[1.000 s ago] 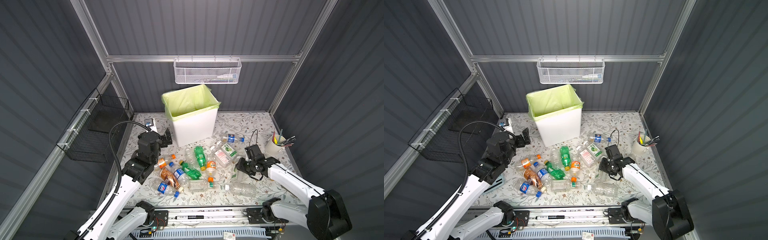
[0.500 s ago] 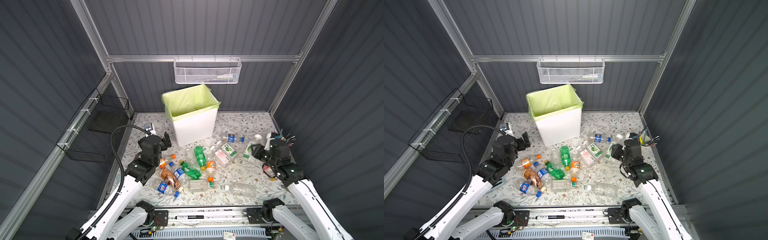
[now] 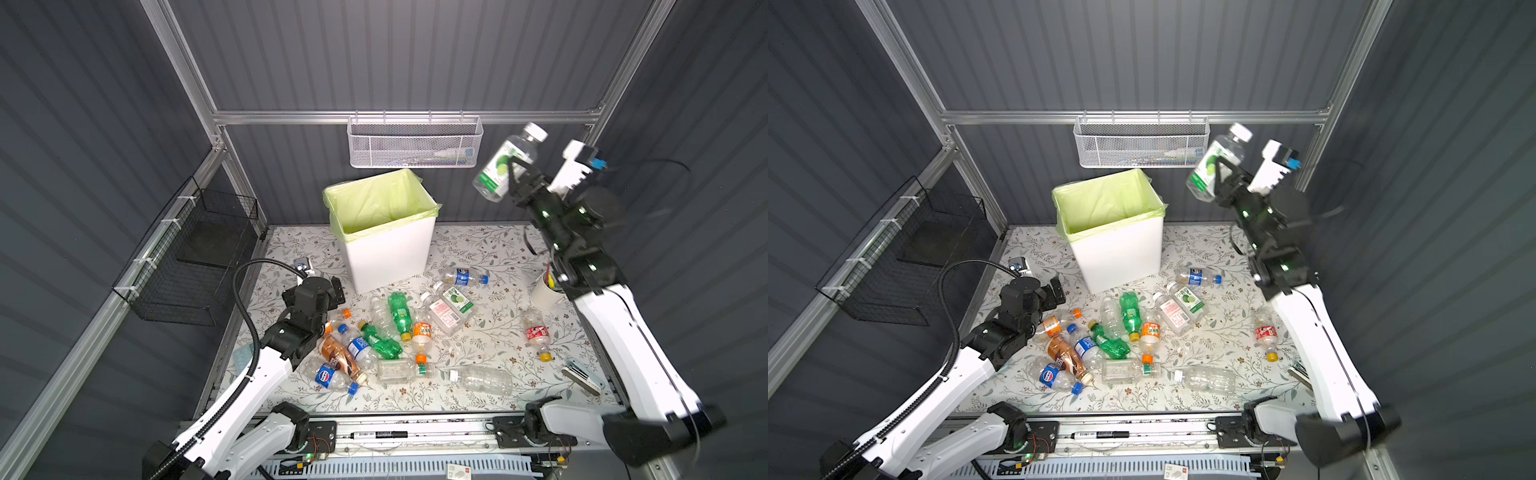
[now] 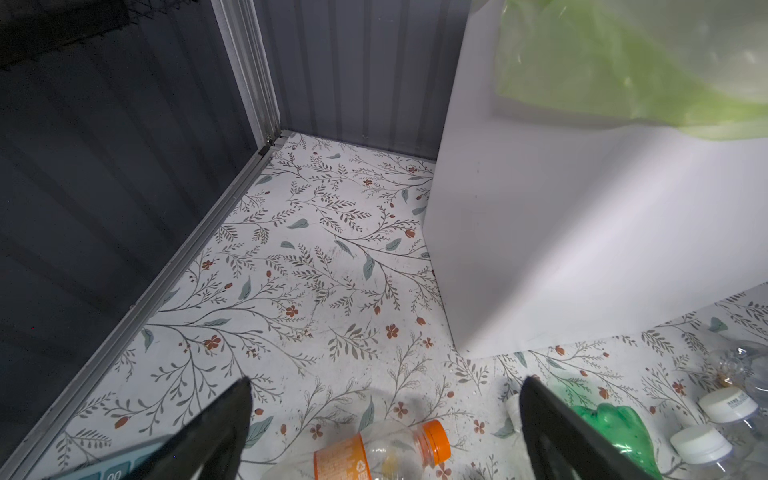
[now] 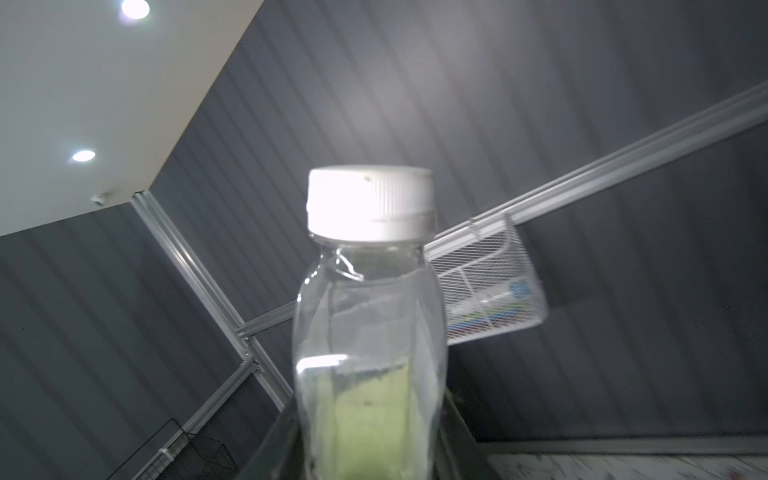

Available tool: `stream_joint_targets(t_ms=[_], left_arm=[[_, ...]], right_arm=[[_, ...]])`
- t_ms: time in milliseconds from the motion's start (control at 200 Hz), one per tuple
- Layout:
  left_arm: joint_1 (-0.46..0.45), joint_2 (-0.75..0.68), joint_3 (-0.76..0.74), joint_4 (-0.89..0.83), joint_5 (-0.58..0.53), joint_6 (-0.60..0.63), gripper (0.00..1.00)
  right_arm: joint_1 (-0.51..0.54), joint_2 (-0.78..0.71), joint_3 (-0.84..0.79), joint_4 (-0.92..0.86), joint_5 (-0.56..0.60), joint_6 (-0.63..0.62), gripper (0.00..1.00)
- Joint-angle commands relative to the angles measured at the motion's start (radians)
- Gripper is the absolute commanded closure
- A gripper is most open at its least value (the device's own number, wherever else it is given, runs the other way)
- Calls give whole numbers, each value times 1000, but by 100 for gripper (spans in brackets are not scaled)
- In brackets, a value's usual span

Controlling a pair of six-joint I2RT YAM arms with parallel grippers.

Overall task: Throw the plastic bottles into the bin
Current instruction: 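Lift the white-capped bottle with the right gripper and release it into the bin, then withdraw the right gripper from the bin while the left gripper reaches into the pile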

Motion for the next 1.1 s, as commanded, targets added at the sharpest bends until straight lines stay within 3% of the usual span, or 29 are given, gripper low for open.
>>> stream_joint_targets(t_ms=[0, 85, 135, 160, 320, 645, 931, 1096], left_arm=[[4, 17, 6, 22, 34, -20, 0], [4, 21, 18, 17, 46, -17, 0], [4, 19, 26, 12, 51, -9, 0], [4, 17, 28, 8, 52, -5, 0], [4, 10, 23, 7, 55, 2, 0], [4, 13, 12, 52, 133, 33, 0], [-17, 41, 16, 101, 242, 148, 0], [-163, 79, 69, 96, 166, 269, 0]], right_arm=[[74, 272, 245, -101, -203, 0, 61], [107, 495, 548, -356, -282, -56, 44], [120, 560, 669, -477, -244, -114, 8], [126, 573, 705, -523, -193, -136, 1], [128, 439, 564, -467, -54, -179, 1], [119, 17, -18, -452, 146, -206, 1], [106, -397, -634, -595, 329, 68, 1], [45, -566, -796, -763, 348, 251, 1]])
